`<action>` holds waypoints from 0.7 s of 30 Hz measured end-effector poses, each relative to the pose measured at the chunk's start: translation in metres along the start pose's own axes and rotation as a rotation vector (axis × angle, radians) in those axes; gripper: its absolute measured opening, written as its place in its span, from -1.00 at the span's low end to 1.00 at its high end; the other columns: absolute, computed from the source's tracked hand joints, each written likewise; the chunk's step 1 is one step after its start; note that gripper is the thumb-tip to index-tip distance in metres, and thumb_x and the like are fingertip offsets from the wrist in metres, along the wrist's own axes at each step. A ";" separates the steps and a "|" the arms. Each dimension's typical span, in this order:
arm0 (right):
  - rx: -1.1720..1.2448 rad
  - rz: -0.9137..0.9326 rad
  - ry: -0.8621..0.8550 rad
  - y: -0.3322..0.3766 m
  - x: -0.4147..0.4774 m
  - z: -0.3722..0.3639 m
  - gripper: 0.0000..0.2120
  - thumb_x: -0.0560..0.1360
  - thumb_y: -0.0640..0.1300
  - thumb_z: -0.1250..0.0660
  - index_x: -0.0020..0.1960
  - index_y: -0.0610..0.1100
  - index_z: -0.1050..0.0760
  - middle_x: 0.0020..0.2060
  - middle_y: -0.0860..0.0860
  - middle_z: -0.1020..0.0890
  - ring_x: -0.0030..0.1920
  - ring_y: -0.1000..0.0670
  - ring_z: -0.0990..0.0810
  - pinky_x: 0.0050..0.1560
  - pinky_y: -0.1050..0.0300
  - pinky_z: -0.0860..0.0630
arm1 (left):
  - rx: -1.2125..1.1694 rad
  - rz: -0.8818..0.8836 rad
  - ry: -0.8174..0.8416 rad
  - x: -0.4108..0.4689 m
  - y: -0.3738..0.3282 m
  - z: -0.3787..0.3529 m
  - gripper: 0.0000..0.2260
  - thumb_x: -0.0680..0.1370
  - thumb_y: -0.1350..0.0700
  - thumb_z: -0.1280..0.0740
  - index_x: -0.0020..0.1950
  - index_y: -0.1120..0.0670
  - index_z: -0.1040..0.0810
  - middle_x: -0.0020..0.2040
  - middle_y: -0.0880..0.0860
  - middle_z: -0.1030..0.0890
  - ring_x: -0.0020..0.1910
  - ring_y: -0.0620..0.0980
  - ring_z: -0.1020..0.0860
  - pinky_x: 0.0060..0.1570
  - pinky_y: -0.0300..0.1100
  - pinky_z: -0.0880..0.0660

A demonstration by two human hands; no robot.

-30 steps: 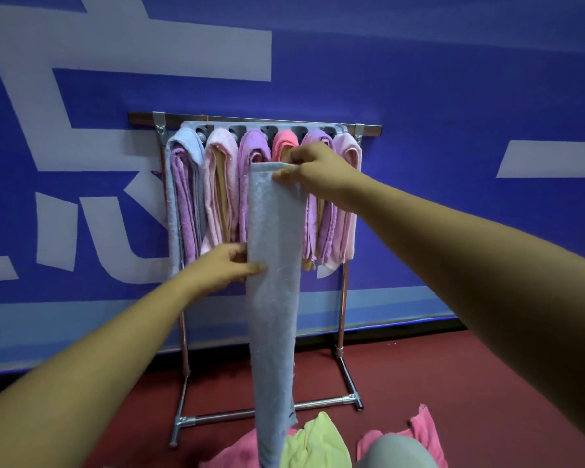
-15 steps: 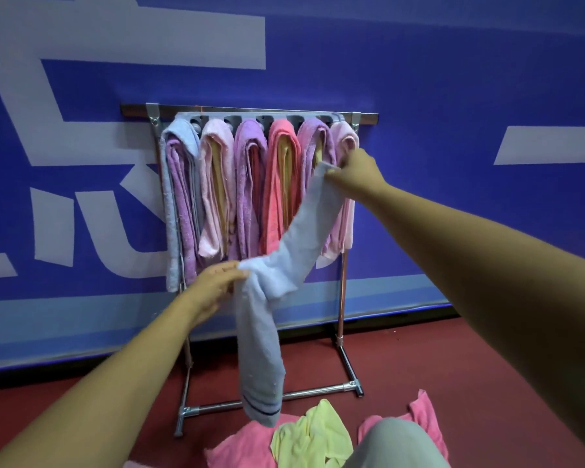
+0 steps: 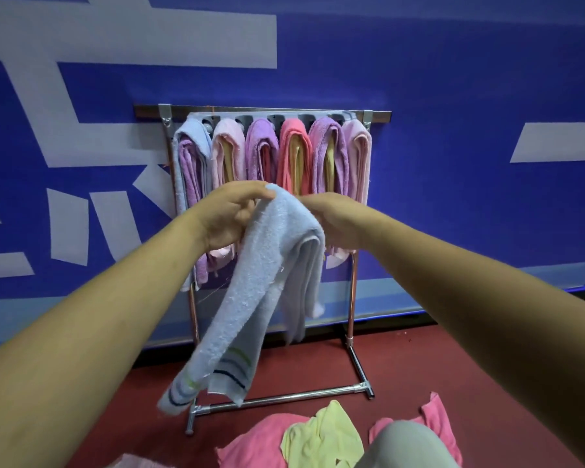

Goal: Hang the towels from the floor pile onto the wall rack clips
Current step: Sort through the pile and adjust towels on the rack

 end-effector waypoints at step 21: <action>-0.035 0.004 0.081 0.017 -0.038 0.040 -0.86 0.60 -0.21 -0.25 -0.10 -0.22 -0.52 -0.32 -0.05 -0.62 -0.35 0.02 -0.60 -0.34 0.20 -0.52 | 0.013 0.082 0.045 0.016 0.032 -0.003 -0.52 0.37 0.03 -0.48 0.26 0.16 -0.60 0.22 0.17 -0.63 0.20 0.16 -0.58 0.23 0.03 -0.47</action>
Point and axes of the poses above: each hand's wrist, its own x-axis towards the middle knuckle, its own z-axis out of the back of the hand, y = z × x, the point moved 3 cm from there along x, towards the middle knuckle
